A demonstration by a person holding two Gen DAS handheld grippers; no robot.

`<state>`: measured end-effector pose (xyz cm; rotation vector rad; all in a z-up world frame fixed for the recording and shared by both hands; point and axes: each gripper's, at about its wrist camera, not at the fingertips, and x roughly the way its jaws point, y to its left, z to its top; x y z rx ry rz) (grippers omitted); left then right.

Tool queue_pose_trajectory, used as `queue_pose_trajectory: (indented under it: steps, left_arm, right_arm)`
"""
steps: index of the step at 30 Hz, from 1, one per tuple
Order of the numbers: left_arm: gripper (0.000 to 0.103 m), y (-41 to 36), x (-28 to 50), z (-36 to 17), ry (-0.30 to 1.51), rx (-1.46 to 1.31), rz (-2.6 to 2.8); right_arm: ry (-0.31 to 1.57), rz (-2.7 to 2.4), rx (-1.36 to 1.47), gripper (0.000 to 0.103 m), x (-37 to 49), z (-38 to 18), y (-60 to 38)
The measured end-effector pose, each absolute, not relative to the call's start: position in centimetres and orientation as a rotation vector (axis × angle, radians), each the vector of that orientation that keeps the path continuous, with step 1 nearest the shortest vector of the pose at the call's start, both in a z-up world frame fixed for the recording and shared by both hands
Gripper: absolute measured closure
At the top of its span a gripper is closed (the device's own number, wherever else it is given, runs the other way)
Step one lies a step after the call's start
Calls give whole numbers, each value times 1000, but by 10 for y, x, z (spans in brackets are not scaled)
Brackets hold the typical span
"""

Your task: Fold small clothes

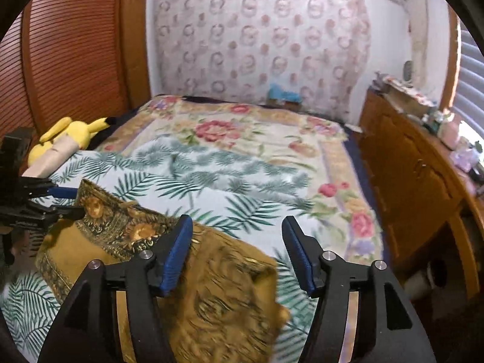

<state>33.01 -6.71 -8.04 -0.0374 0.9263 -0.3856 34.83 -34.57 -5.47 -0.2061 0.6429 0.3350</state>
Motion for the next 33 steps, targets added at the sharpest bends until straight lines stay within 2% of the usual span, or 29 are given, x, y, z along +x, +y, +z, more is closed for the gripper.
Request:
queue_pose_trajectory:
  steps: [5, 12, 19, 27, 29, 33]
  left_arm:
    - [49, -65, 336, -88, 942, -43, -380]
    - [48, -63, 338, -90, 943, -44, -380]
    - [48, -62, 339, -90, 943, -45, -380]
    - [48, -62, 341, -91, 943, -44, -378]
    - [48, -61, 341, -91, 942, -44, -377]
    - [48, -60, 343, -92, 940, -44, -375]
  right_arm:
    - [685, 328, -198, 37, 336, -62, -352]
    - [812, 302, -150, 35, 341, -104, -365]
    - [857, 328, -63, 30, 358, -126, -374]
    - [890, 372, 16, 29, 365, -135, -375]
    - [891, 380, 11, 30, 365, -134, -373]
    - [895, 422, 9, 44, 365, -134, -367]
